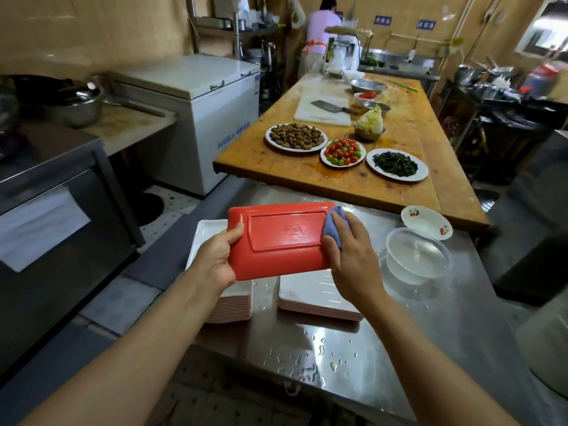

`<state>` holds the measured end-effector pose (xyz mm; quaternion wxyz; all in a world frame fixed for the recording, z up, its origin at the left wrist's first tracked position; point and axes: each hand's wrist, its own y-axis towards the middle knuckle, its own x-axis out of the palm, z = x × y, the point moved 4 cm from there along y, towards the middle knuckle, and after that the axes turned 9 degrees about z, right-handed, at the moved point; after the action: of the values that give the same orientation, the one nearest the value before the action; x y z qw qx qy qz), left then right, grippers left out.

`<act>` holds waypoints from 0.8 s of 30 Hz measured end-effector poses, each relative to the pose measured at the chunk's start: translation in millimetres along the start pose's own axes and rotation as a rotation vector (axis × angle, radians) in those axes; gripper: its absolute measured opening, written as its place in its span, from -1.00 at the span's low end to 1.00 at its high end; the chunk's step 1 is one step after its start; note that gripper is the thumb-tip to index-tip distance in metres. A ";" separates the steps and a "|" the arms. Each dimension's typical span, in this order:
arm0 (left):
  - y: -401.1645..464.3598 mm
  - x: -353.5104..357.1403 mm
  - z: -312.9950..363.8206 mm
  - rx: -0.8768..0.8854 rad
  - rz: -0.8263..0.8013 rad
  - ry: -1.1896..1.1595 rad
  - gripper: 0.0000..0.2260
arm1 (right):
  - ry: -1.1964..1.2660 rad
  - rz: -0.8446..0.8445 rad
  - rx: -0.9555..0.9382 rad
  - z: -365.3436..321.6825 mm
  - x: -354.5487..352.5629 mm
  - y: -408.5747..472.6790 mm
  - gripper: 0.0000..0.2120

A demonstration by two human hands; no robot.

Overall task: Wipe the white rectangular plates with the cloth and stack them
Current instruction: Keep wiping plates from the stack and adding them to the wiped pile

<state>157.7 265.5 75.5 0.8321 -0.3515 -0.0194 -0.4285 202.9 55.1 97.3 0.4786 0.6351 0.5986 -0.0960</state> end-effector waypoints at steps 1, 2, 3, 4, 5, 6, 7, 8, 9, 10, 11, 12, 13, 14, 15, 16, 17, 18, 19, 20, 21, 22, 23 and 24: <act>0.2 -5.9 2.4 -0.002 0.020 0.000 -0.87 | 0.050 -0.003 0.051 2.5 2.1 -2.1 -0.56; 0.4 -11.4 4.6 -0.001 0.040 0.000 -0.87 | 0.084 -0.002 0.077 4.1 4.6 -3.7 -0.58; 0.1 -16.7 6.7 0.003 0.056 -0.003 -0.87 | 0.104 0.003 0.087 4.9 7.0 -5.0 -0.60; -0.3 -21.6 8.4 0.006 0.070 -0.010 -0.88 | 0.118 0.006 0.091 4.9 9.9 -6.0 -0.63; -0.7 -26.2 9.9 0.010 0.082 -0.020 -0.89 | 0.132 0.004 0.097 4.2 13.1 -6.1 -0.67; -0.9 -30.6 11.2 0.016 0.092 -0.027 -0.89 | 0.151 0.001 0.107 3.3 16.5 -5.8 -0.71; -1.6 -35.2 12.6 0.022 0.103 -0.029 -0.90 | 0.174 -0.002 0.123 2.1 19.7 -5.1 -0.74; -2.3 -39.7 14.5 0.032 0.113 -0.031 -0.90 | 0.194 -0.005 0.142 0.8 22.9 -3.7 -0.77; -3.3 -44.3 16.9 0.044 0.121 -0.037 -0.89 | 0.197 -0.008 0.159 -0.4 25.8 -1.7 -0.80; -4.9 -48.2 20.1 0.058 0.123 -0.049 -0.87 | 0.182 -0.007 0.172 -1.7 28.4 1.0 -0.81; -7.0 -51.7 23.7 0.073 0.118 -0.070 -0.84 | 0.161 -0.001 0.188 -3.3 30.4 3.8 -0.83; -9.3 -54.9 28.5 0.102 0.107 -0.094 -0.82 | 0.158 0.009 0.201 -6.3 32.2 6.9 -0.84; -11.5 -57.5 34.1 0.158 0.089 -0.109 -0.83 | 0.178 0.016 0.203 -11.5 33.9 10.3 -0.84; -14.1 -59.2 40.5 0.249 0.070 -0.098 -0.85 | 0.217 0.016 0.194 -18.5 35.6 13.6 -0.83; -17.6 -61.0 47.3 0.371 0.062 -0.045 -0.86 | 0.258 0.009 0.185 -26.7 37.2 16.4 -0.83; -22.2 -62.8 54.1 0.516 0.073 0.052 -0.86 | 0.289 -0.002 0.176 -34.8 38.7 18.4 -0.82; -25.6 -65.1 59.8 0.676 0.105 0.206 -0.87 | 0.310 -0.012 0.167 -42.2 39.8 19.5 -0.82; -27.6 -67.5 64.2 0.839 0.151 0.401 -0.90 | 0.327 -0.020 0.161 -47.8 41.4 20.2 -0.83; -28.2 -68.7 66.0 0.978 0.192 0.617 -0.94 | 0.339 -0.030 0.159 -51.6 43.3 20.0 -0.83; -28.1 -69.3 64.7 1.092 0.208 0.815 -0.98 | 0.342 -0.040 0.159 -53.9 45.4 18.9 -0.84; -27.1 -69.8 60.7 1.186 0.201 0.976 -0.93 | 0.340 -0.050 0.158 -55.2 47.7 17.1 -0.84; -25.6 -70.9 55.2 1.260 0.182 1.094 -0.91 | 0.338 -0.056 0.158 -55.5 49.7 14.8 -0.84; -25.7 -71.4 50.3 1.309 0.167 1.178 -0.90 | 0.336 -0.061 0.160 -55.5 51.4 12.4 -0.84; -25.6 -72.0 45.4 1.345 0.148 1.249 -0.88 | 0.330 -0.064 0.159 -55.0 52.9 10.3 -0.83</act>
<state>105.7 333.3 100.2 0.7459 0.5011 0.2111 -0.3846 200.9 132.0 94.4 0.3189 0.6588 0.6794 -0.0525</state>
